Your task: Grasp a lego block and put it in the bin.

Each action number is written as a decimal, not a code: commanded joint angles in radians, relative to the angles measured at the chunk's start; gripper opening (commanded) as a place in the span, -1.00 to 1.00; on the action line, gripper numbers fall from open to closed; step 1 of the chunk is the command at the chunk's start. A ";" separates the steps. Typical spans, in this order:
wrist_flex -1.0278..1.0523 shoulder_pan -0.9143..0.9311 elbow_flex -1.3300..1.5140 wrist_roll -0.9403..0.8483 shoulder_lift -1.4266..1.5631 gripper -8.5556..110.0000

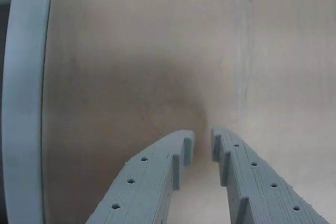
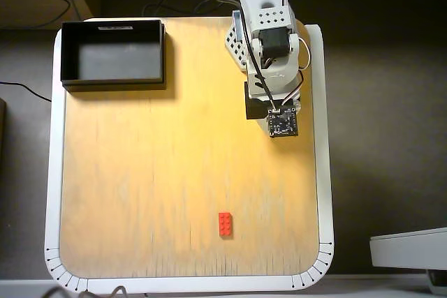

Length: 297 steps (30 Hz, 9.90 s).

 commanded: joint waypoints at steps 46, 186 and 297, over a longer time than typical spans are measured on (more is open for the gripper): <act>-0.166 0.368 -1.572 0.403 -1.637 -0.47; 0.107 1.549 -1.686 0.344 -1.381 -0.85; -0.503 0.029 -0.485 -0.060 -0.149 -0.85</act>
